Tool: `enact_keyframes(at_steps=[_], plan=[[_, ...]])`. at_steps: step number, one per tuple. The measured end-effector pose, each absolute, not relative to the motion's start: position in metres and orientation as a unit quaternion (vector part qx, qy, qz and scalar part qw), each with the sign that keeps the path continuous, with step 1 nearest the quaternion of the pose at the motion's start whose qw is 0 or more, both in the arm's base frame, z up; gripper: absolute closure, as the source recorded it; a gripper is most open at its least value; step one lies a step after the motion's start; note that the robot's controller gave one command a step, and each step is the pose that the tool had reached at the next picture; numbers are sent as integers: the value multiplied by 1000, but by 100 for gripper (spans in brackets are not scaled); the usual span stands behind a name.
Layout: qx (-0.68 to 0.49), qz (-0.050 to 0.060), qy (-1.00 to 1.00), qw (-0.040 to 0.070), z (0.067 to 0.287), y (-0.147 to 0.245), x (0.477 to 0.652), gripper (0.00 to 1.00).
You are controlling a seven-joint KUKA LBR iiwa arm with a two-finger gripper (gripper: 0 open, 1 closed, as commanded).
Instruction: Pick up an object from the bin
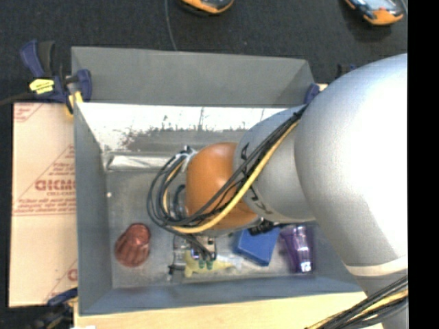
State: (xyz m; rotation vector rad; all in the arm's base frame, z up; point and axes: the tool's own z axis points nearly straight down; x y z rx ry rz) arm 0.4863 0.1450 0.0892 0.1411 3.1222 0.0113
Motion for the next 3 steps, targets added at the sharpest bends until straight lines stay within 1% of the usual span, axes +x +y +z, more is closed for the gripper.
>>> enact_keyframes(at_steps=[1, 2, 3], plan=[[112, 2, 994, 5, 80, 129, 483, 0], [-7, 2, 1000, 7, 75, 94, 479, 0], [46, 2, 999, 5, 90, 39, 476, 0]])
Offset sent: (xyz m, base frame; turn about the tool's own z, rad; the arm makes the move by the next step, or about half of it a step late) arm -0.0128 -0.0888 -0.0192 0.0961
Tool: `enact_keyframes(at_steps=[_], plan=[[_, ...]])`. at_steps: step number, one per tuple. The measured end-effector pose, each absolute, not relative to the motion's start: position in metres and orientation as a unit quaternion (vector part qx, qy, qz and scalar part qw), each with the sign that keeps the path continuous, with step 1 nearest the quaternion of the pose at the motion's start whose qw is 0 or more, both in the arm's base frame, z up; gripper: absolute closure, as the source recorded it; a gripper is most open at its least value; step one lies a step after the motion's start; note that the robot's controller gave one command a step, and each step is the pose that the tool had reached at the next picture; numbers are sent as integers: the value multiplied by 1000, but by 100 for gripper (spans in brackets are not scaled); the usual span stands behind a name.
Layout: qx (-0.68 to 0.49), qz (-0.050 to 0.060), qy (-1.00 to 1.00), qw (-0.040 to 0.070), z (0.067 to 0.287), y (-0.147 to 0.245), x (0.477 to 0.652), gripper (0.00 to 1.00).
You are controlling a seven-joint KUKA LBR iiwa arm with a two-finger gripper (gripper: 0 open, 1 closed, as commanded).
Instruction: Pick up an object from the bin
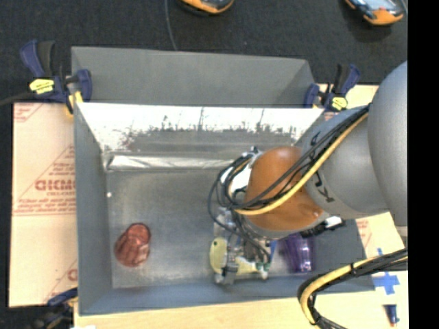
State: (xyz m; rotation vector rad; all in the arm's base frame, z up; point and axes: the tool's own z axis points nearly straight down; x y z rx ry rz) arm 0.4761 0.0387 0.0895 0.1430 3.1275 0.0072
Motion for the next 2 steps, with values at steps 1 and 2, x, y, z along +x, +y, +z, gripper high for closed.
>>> enact_keyframes(at_steps=[1, 2], plan=[[-10, 2, 1000, 8, 96, 0, 484, 0], [1, 2, 1000, 7, 139, -8, 473, 0]])
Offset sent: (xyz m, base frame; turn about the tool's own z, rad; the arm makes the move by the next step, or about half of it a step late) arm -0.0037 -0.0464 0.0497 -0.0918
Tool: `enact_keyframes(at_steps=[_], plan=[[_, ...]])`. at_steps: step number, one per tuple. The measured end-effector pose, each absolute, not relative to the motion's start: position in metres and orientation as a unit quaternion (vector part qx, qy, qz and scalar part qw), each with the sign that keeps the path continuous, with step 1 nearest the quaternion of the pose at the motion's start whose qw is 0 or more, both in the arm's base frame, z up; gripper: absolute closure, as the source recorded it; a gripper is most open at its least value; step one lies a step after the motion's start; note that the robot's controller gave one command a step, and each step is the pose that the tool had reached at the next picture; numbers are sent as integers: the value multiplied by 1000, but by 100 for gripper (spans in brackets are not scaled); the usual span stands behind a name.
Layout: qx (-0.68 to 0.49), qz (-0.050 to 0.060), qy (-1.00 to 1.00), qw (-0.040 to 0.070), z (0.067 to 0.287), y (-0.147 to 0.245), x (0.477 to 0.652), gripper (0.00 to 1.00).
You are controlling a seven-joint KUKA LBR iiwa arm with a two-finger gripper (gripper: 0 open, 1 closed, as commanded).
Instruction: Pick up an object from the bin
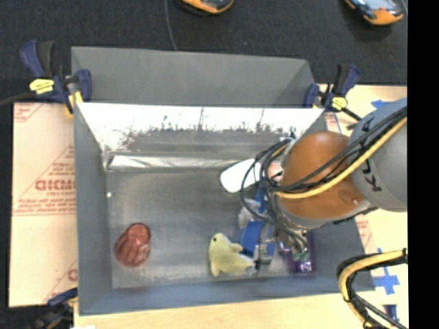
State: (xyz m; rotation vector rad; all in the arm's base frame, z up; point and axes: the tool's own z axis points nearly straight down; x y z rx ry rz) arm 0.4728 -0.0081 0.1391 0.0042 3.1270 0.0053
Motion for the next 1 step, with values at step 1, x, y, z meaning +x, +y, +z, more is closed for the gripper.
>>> enact_keyframes(at_steps=[1], plan=[[-14, 3, 1000, 8, 84, 3, 477, 0]])
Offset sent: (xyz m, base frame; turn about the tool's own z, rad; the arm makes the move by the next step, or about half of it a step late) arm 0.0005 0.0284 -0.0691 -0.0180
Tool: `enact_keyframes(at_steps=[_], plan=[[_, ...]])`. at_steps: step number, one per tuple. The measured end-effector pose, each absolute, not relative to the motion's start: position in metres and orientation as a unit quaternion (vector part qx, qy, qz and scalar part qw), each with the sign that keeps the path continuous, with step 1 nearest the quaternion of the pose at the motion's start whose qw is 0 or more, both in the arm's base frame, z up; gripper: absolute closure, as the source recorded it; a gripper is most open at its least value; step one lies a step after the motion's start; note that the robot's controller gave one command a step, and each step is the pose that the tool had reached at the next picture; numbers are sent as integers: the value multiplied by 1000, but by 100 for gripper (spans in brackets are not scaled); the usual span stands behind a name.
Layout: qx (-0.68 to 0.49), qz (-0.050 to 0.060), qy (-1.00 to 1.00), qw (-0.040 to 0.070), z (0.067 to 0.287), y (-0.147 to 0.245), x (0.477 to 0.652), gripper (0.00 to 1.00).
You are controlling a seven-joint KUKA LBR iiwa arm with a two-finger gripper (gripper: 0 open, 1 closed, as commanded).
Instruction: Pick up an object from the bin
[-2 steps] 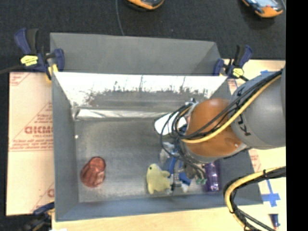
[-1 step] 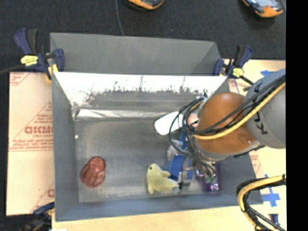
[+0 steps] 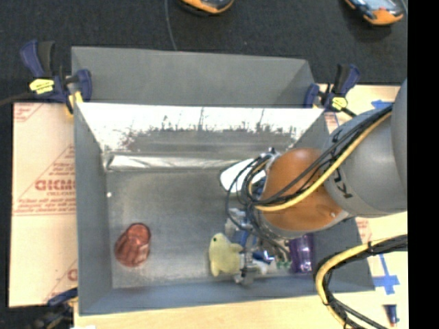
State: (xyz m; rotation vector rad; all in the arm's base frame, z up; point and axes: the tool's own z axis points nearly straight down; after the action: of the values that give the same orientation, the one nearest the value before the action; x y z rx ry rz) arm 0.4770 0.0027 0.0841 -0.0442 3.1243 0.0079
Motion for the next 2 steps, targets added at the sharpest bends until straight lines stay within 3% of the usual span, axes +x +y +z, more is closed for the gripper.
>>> enact_keyframes(at_steps=[1, 2], plan=[[-7, 2, 1000, 14, 70, 20, 474, 100], [-7, 2, 1000, 14, 70, 20, 474, 100]])
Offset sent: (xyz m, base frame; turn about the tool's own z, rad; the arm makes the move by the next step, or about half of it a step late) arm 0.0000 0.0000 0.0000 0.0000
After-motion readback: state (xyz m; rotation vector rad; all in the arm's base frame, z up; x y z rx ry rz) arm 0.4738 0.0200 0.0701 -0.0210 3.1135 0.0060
